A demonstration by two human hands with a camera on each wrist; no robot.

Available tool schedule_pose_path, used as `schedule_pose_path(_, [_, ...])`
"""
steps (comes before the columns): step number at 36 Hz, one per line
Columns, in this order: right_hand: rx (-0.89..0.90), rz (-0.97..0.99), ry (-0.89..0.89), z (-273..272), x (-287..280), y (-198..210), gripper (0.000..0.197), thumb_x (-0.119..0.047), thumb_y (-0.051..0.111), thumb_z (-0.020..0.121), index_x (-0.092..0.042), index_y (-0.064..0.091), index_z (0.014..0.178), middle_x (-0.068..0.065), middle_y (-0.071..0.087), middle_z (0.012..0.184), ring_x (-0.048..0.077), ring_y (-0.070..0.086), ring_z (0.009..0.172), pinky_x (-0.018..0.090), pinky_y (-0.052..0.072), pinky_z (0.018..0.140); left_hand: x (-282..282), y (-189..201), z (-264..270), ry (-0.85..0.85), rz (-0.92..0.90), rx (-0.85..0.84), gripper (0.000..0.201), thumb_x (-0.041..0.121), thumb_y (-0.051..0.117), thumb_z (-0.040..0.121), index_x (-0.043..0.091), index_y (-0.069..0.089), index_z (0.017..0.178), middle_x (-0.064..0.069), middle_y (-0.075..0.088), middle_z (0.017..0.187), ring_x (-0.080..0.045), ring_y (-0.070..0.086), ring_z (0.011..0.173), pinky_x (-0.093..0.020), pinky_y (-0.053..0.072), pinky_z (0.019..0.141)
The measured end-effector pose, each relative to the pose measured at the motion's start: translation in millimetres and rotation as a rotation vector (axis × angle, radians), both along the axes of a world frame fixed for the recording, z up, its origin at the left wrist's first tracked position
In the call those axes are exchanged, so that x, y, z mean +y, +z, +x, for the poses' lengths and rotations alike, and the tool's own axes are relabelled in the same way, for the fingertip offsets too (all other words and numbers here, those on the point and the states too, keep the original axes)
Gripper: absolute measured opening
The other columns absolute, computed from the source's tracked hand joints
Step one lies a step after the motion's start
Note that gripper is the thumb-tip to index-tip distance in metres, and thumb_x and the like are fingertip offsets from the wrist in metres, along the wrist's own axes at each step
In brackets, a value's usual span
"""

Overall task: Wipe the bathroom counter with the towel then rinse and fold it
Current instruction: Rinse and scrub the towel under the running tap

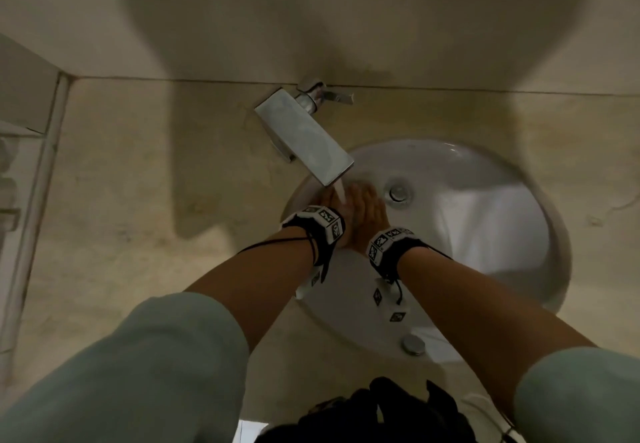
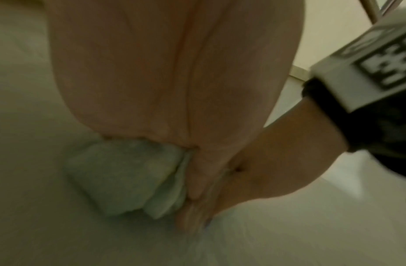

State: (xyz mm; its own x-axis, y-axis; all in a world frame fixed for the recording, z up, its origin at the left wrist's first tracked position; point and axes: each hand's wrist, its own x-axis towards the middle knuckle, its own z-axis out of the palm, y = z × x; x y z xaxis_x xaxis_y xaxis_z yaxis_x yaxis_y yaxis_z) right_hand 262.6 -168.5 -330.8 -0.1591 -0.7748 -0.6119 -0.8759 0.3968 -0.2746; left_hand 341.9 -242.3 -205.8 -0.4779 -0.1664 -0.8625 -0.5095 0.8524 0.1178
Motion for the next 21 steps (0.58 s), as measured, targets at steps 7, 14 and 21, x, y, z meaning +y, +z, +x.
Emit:
schedule_pose_path(7, [0.018,0.004,0.029,-0.9,-2.8,-5.5,0.108,-0.066,0.053,0.081,-0.019,-0.015,0.151,-0.001,-0.017,0.159,0.025,-0.018,0.146,0.041,-0.015,0.115,3.5,41.6,-15.2,0.041,-0.062,-0.043,0.072,0.021,0.036,0.102,-0.002,-0.017,0.146,-0.022,-0.016,0.156,-0.035,-0.003,0.145,-0.039,0.003,0.114])
schedule_pose_path(14, [0.015,0.077,0.034,-3.5,-12.0,7.8,0.118,-0.065,0.062,0.074,-0.02,-0.016,0.151,0.002,-0.011,0.159,0.027,-0.013,0.147,0.045,-0.001,0.118,-21.1,-47.8,-4.1,0.131,-0.072,-0.147,0.145,0.072,0.074,0.047,0.016,-0.01,0.15,-0.009,0.017,0.156,-0.028,0.031,0.138,-0.043,0.032,0.111])
schedule_pose_path(21, [-0.062,-0.006,-0.005,-3.3,-12.3,40.5,0.089,-0.031,0.061,0.09,-0.007,0.001,0.152,0.016,0.009,0.157,0.034,0.013,0.144,0.041,0.014,0.117,-18.3,-67.1,-8.4,0.301,-0.001,-0.006,0.055,0.023,0.041,0.102,0.003,0.019,0.148,-0.017,0.02,0.155,-0.029,0.022,0.142,-0.039,0.018,0.116])
